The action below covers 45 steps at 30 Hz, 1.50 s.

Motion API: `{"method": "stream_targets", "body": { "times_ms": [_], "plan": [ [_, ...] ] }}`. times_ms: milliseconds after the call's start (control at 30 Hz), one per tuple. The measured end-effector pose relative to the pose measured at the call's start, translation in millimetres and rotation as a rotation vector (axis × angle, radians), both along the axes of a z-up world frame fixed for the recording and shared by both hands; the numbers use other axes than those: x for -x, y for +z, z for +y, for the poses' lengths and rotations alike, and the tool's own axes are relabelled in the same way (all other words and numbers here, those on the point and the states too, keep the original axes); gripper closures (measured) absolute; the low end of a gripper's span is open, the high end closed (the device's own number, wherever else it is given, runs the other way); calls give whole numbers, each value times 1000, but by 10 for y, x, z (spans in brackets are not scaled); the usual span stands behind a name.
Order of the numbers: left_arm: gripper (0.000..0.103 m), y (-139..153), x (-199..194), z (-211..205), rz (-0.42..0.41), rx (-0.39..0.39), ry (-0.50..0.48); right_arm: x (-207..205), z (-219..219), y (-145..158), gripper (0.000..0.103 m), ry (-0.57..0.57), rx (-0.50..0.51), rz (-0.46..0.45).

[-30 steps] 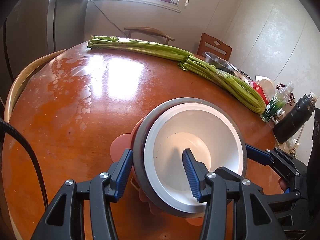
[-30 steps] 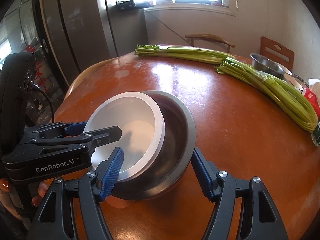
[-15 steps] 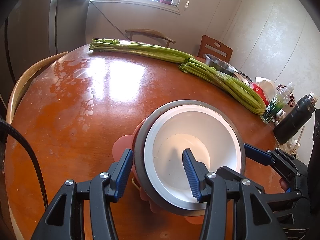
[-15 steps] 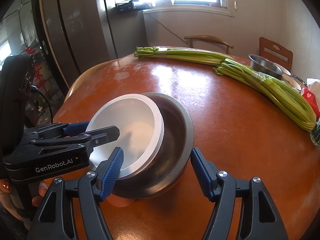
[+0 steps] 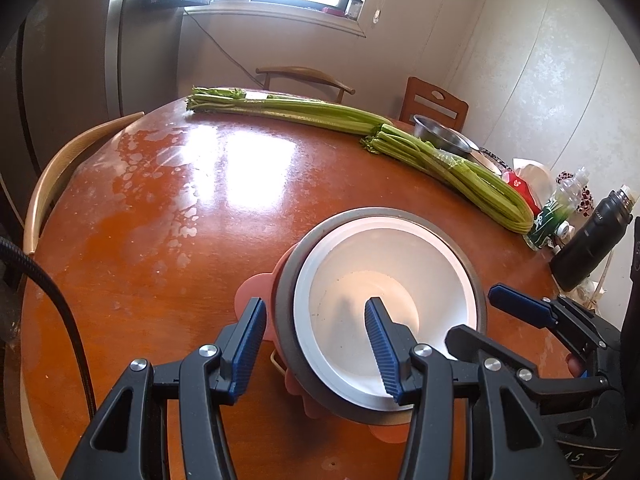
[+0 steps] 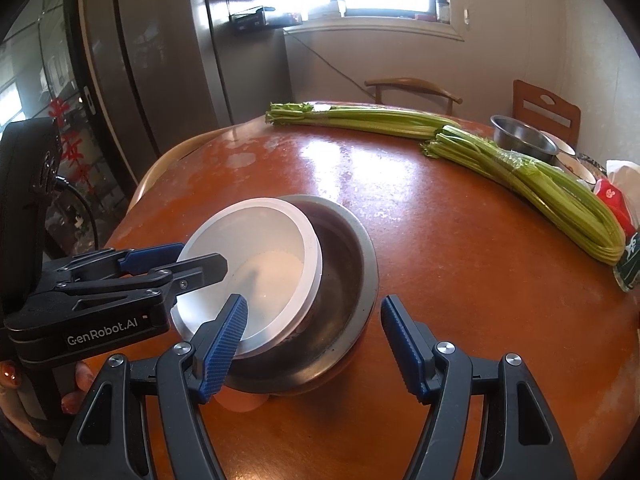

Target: Organize plates and bowls

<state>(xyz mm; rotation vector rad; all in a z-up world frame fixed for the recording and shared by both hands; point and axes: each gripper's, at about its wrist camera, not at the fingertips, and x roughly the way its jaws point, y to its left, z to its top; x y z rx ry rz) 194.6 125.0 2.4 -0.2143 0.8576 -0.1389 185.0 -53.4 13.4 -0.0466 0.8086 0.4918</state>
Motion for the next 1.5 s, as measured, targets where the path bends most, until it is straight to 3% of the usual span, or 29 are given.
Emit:
{"method": "stream_targets", "body": {
  "times_ms": [300, 700, 1100, 1500],
  "plan": [
    [52, 178, 249, -22, -54, -30, 32, 189, -124, 200, 31, -19, -37, -55],
    [50, 348, 986, -330, -130, -115, 67, 803, -415, 255, 31, -41, -36, -101],
    [47, 94, 1515, -637, -107, -144, 122, 1345, -728, 30, 31, -59, -9, -86],
    [46, -37, 1676, -860, -91, -193, 96, 1471, -779, -102, 31, -56, 3, -52]
  ]
}}
